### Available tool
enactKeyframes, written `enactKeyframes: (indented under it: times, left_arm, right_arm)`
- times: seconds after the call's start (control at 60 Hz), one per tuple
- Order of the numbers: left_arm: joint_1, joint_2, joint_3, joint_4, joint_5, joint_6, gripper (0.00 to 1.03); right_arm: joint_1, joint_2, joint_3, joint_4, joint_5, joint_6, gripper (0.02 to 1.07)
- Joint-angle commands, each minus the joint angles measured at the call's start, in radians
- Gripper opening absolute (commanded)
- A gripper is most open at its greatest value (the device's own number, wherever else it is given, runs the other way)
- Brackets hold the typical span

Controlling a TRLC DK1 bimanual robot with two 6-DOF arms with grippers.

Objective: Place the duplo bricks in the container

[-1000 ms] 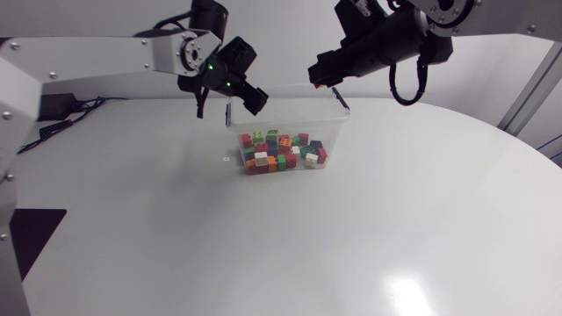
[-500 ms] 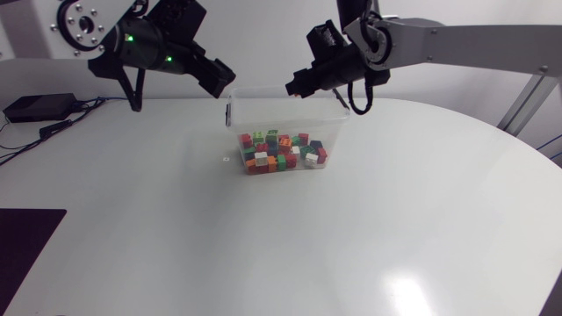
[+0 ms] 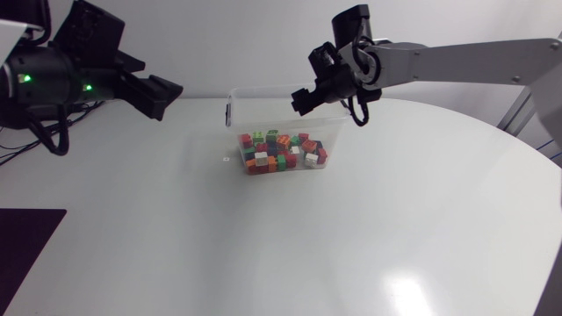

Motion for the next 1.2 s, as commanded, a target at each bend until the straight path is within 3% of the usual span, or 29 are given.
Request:
enactKeyframes:
  times: [0.0,0.133,0.25,0.65,1.183]
  left_arm:
    - [0.037,-0.091,-0.089,0.06,0.002,-0.057,0.99]
    - [0.089,-0.192,-0.177,0.082,0.002,-0.068,0.99]
    - [0.106,-0.272,-0.252,0.083,0.002,-0.068,0.99]
    - [0.133,-0.554,-0.431,0.054,0.002,-0.097,0.99]
    - [0.181,-0.858,-0.645,0.057,0.002,-0.2,0.99]
  right_arm:
    - [-0.025,-0.126,-0.118,0.051,0.046,-0.018,1.0]
    - [-0.061,-0.321,-0.326,0.162,0.105,-0.02,1.0]
    - [-0.098,-0.465,-0.461,0.185,0.119,-0.035,1.02]
    - [-0.216,-0.896,-0.844,0.189,0.182,-0.072,1.02]
    - [-0.3,-1.411,-1.143,0.106,0.228,-0.077,1.02]
